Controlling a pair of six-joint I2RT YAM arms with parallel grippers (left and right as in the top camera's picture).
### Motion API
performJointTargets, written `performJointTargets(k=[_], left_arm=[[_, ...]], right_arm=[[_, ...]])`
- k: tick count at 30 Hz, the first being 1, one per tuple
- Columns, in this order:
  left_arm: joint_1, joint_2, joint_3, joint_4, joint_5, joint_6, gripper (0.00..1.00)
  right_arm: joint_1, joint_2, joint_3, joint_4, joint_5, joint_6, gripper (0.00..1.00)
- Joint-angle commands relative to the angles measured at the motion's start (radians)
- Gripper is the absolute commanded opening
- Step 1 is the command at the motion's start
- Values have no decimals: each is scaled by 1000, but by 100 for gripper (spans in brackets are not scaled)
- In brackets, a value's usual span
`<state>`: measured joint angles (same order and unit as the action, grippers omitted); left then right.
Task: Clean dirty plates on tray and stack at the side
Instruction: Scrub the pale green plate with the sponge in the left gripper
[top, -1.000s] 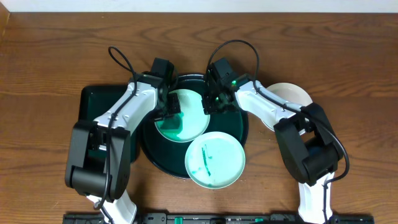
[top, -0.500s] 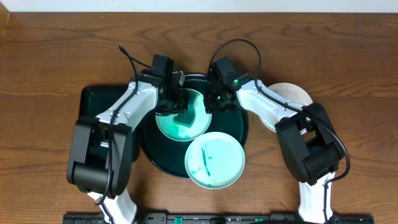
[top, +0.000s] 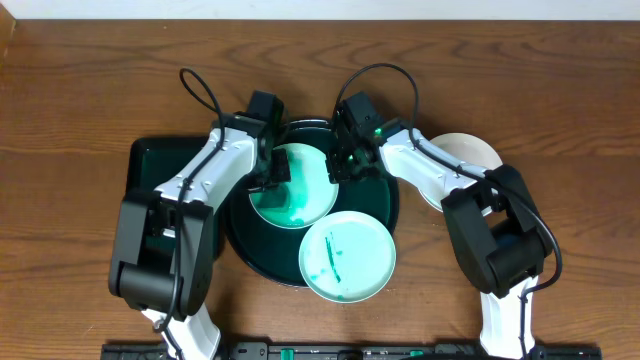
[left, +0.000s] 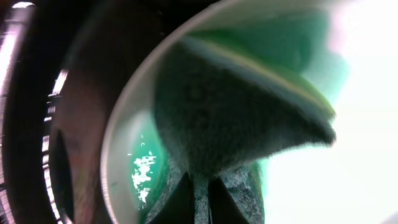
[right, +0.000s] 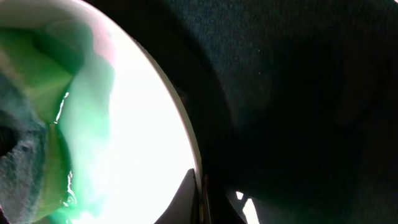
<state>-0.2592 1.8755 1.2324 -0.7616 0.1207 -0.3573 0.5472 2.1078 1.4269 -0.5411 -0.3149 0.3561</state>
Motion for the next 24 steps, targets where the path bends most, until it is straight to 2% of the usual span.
performJointTargets(k=[1, 4, 10, 14, 17, 20, 24], left_arm=[[11, 13, -24, -21, 264, 162, 7], [11, 13, -24, 0, 457, 253, 7], [15, 13, -24, 75, 386, 246, 7], [23, 13, -24, 143, 245, 193, 8], [25, 13, -24, 173, 74, 142, 7], [25, 13, -24, 169, -110, 96, 7], [25, 13, -24, 123, -220, 83, 7]], right_arm=[[-3, 11, 24, 0, 3, 6, 1], [-3, 11, 24, 0, 3, 6, 1], [-3, 11, 24, 0, 3, 6, 1], [-3, 11, 24, 0, 3, 6, 1], [-3, 11, 24, 0, 3, 6, 1], [-3, 11, 24, 0, 3, 6, 1], [-3, 11, 24, 0, 3, 6, 1]])
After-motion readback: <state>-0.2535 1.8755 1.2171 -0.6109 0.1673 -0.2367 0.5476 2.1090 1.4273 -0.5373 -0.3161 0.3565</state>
